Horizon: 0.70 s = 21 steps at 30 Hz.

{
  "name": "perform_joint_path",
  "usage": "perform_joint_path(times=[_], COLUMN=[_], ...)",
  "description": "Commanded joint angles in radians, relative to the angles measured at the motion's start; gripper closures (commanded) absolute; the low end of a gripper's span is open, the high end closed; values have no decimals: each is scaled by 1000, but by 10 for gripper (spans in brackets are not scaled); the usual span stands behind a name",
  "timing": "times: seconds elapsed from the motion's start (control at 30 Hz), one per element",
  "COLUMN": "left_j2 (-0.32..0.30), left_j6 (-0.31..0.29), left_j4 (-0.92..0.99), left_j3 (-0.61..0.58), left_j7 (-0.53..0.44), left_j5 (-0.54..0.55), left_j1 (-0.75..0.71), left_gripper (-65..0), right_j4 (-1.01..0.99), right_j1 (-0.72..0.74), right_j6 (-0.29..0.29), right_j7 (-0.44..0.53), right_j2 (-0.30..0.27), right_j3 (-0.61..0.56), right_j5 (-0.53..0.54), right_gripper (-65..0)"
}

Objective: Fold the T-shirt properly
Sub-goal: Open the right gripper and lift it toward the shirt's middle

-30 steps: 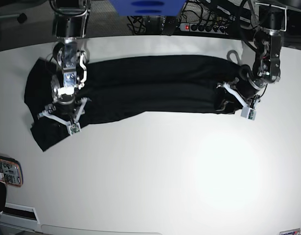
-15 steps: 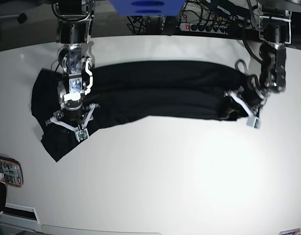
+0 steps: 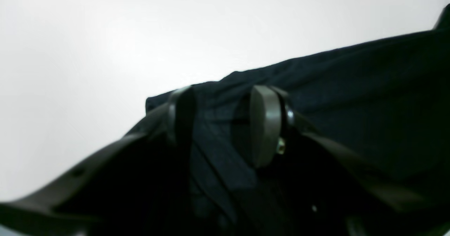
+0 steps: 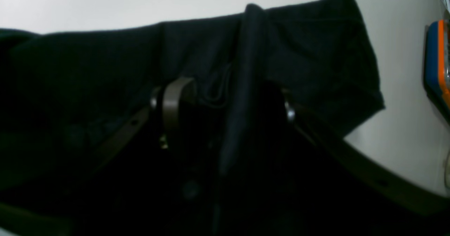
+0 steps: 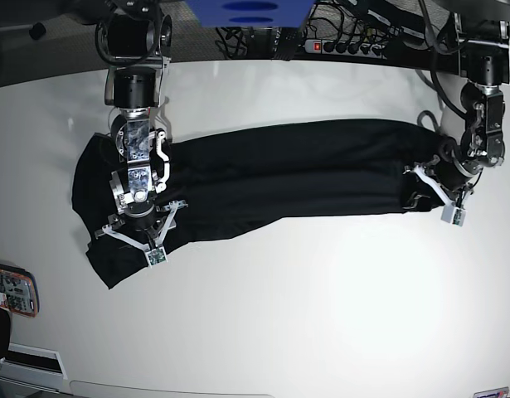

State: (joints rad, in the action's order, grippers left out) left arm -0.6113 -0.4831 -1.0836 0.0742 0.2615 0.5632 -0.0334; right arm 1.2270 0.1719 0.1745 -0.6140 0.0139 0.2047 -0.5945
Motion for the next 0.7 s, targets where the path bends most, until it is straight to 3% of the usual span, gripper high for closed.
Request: perform_joint_path(times=[0.0, 0.53, 0.67], left_j2=[-25, 1, 4], left_j6=[62, 63, 63], left_j4=[13, -97, -241], left_j3=[3, 6, 111], left_j7=[86, 86, 86], left_j5=[-70, -70, -70], left_j1=[-7, -23, -110], left_gripper=[-269, -269, -272], right_j4=[10, 417, 606], right_j1=[5, 1, -1], right_j6=[27, 27, 32], right_j7=[-31, -33, -27], right_j2=[5, 18, 18], right_j3=[-1, -1, -1], right_j5=[12, 9, 11], right_gripper=[-298, -298, -299])
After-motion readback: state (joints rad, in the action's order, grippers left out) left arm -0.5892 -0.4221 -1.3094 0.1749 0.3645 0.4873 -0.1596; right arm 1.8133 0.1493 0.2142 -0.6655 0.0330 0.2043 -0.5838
